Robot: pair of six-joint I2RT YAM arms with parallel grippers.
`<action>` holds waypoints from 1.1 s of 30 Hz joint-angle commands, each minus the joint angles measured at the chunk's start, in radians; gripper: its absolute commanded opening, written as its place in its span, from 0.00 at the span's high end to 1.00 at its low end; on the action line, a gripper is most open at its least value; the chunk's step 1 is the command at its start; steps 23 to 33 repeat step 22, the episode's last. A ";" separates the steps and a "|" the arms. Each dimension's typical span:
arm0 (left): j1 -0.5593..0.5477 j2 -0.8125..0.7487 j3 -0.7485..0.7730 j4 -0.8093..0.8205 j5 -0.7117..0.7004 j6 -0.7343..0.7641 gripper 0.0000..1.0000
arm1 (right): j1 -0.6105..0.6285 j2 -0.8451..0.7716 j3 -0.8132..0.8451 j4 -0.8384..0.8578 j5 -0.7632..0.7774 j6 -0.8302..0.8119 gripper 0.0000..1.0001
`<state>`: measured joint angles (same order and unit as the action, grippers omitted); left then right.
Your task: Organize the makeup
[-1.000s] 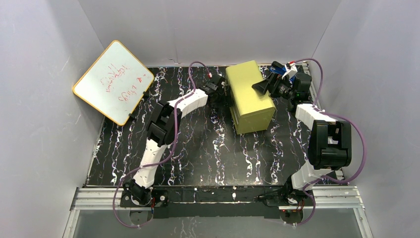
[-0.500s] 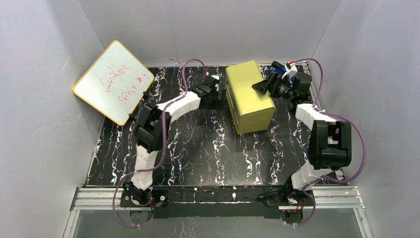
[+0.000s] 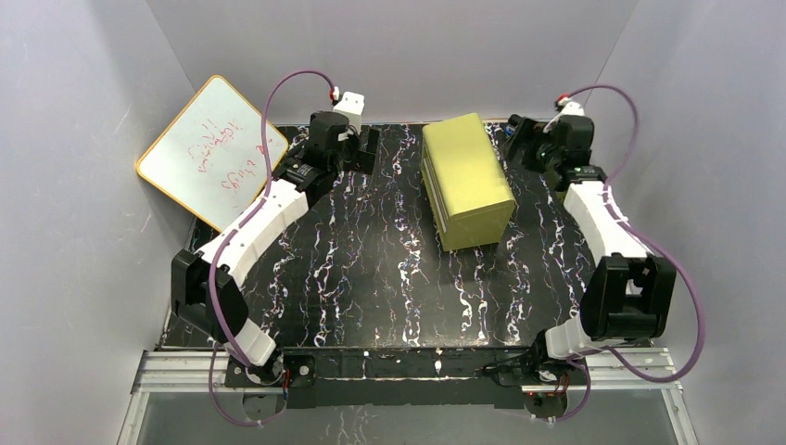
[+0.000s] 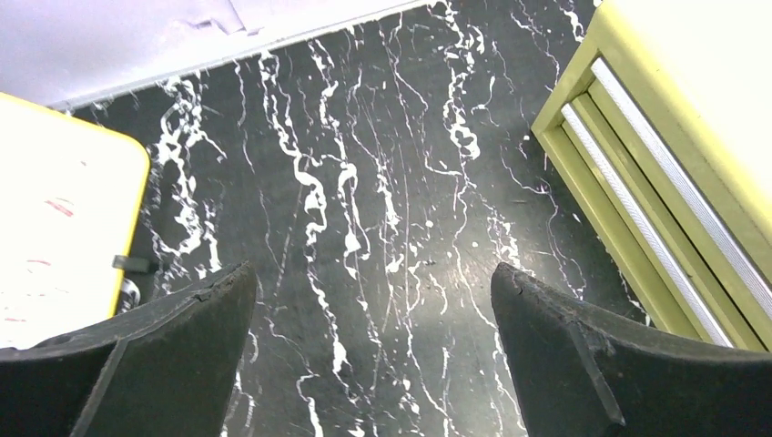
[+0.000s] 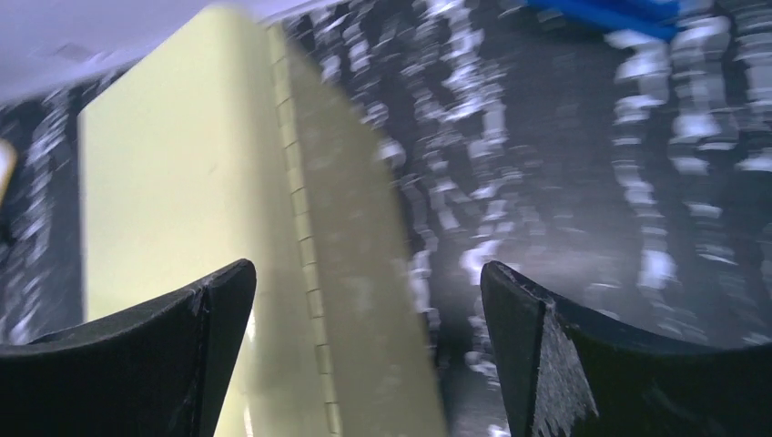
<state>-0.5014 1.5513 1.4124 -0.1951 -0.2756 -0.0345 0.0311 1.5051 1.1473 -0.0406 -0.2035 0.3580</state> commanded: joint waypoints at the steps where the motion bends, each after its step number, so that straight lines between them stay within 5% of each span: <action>1: -0.002 -0.026 0.089 -0.017 0.007 0.120 0.02 | -0.022 -0.108 0.179 -0.269 0.467 -0.122 0.00; 5: 0.012 -0.055 0.102 0.018 0.078 0.138 0.01 | -0.023 -0.177 0.231 -0.318 0.568 -0.123 0.00; 33: 0.092 -0.033 0.148 -0.002 0.177 0.127 0.02 | -0.023 -0.257 0.268 -0.323 0.484 -0.167 0.00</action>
